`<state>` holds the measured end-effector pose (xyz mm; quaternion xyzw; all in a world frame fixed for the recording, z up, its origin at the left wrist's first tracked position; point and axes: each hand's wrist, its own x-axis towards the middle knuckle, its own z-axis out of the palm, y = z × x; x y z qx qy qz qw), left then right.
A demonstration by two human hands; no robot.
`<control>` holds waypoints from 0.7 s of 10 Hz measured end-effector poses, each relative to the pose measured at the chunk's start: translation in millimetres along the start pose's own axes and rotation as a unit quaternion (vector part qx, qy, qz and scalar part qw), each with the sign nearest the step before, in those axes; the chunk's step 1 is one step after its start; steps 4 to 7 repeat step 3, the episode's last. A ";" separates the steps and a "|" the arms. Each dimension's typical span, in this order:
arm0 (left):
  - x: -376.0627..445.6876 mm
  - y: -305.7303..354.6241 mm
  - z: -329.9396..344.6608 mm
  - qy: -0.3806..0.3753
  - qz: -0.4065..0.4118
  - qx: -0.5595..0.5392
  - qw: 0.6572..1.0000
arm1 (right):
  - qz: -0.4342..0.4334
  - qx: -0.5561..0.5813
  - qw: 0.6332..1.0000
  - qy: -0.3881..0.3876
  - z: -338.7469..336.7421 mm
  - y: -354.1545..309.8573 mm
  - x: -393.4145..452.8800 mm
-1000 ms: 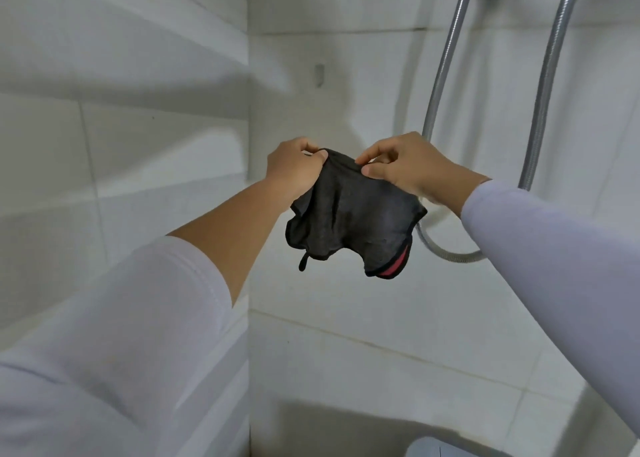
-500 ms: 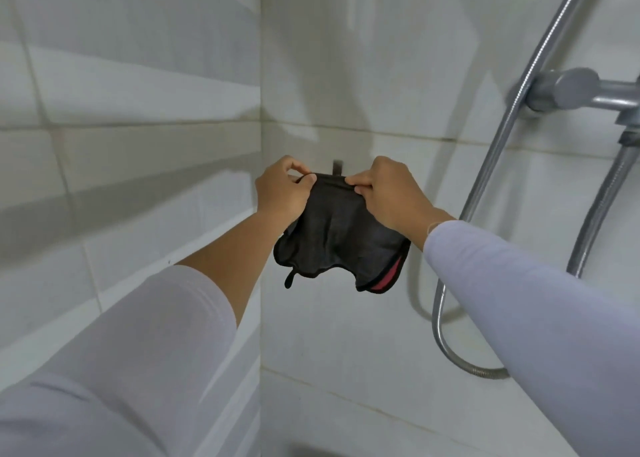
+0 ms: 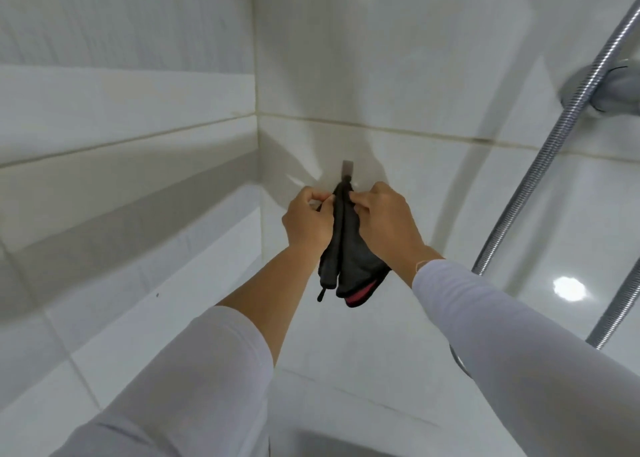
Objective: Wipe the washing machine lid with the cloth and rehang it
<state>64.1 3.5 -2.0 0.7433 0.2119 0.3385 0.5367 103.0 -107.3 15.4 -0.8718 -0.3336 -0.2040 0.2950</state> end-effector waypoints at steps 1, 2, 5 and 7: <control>-9.8 1.5 6.7 0.001 -0.024 -0.041 0.999 | 0.012 0.010 1.000 -0.010 5.2 -1.1 -3.7; -19.7 3.5 6.4 0.000 -0.012 -0.031 0.999 | 0.038 0.060 0.997 -0.024 -0.2 5.9 -15.8; -60.5 -21.2 -5.4 0.051 0.001 0.041 0.998 | 0.071 0.108 0.991 -0.025 -2.5 13.2 -78.4; -60.5 -21.2 -5.4 0.051 0.001 0.041 0.998 | 0.071 0.108 0.991 -0.025 -2.5 13.2 -78.4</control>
